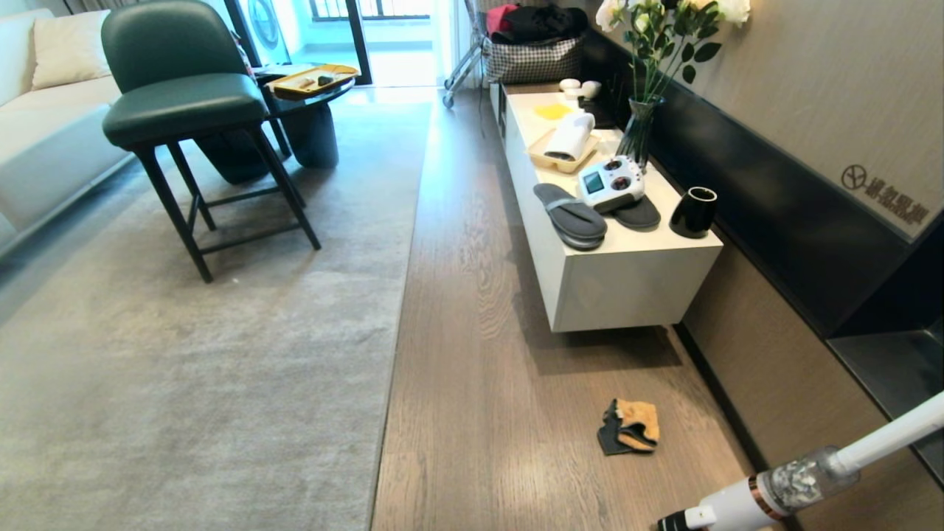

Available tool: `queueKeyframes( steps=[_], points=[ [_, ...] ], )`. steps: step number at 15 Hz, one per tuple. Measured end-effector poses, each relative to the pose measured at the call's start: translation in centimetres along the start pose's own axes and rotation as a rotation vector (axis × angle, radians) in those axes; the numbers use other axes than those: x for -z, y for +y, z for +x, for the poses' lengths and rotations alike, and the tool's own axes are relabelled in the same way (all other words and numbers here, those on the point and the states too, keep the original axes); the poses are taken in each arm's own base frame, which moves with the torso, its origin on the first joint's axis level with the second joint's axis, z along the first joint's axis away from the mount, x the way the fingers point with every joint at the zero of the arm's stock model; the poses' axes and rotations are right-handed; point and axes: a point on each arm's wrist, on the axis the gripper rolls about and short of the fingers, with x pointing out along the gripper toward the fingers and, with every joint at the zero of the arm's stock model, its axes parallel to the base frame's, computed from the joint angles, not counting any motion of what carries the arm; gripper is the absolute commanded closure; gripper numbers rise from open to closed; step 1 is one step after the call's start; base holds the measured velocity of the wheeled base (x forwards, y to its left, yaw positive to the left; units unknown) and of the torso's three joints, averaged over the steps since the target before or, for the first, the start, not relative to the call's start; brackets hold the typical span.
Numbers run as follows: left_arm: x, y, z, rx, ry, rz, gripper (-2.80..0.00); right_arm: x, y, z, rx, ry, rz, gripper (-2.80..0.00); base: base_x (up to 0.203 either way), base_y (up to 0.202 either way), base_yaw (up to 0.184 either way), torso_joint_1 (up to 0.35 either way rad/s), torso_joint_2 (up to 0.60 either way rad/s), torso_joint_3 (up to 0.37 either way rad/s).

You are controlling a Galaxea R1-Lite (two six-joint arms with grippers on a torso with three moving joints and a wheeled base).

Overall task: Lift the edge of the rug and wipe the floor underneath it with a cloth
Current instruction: Pick up the rag

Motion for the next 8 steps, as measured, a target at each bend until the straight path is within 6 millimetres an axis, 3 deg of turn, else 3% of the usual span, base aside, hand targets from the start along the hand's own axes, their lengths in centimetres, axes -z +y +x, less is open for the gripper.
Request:
queueKeyframes(
  steps=[8],
  points=[
    [0.0,0.0,0.0,0.002,0.0,0.0,0.0,0.0,0.0,0.0,0.0,0.0,-0.001,0.0,0.0,0.0,0.0,0.0,0.0,0.0]
  ],
)
